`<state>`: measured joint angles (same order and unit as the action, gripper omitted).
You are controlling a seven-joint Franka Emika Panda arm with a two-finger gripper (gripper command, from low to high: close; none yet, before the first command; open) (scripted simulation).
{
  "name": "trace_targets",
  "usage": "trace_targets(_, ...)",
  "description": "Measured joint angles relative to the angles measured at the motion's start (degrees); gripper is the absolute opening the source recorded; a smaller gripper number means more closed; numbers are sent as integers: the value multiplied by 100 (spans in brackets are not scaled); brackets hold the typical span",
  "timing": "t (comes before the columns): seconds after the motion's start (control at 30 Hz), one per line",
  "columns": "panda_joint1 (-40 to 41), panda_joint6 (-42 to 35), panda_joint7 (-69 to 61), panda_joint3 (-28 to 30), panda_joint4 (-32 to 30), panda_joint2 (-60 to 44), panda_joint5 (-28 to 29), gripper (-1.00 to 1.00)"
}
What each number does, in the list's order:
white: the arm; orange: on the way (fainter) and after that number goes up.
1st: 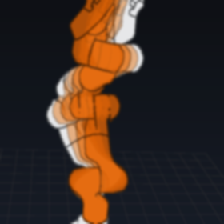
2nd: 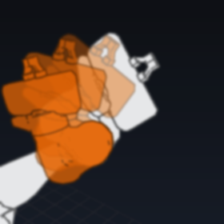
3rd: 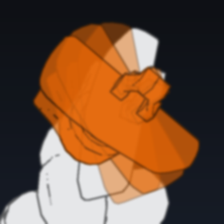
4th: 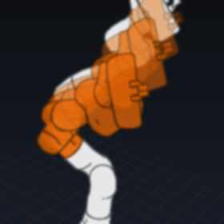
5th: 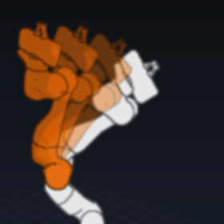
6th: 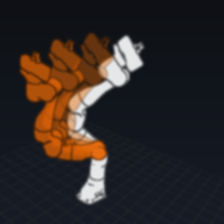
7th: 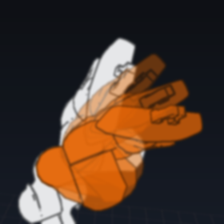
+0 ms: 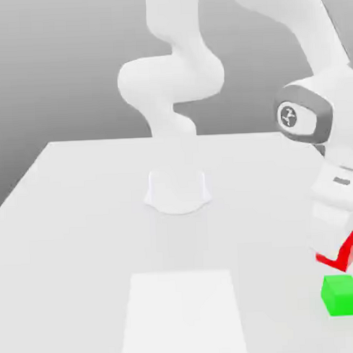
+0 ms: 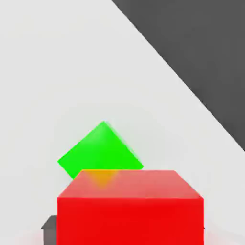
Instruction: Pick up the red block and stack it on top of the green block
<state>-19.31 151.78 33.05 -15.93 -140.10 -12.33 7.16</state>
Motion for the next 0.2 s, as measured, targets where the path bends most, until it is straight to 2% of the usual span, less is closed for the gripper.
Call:
trace_targets(0.07, -111, 343, 165, 133, 46, -407, 265, -100)
trace_targets(0.1, -150, 442, 211, 181, 56, -520, 335, 100)
trace_targets(0.2, -150, 442, 211, 181, 56, -520, 335, 100)
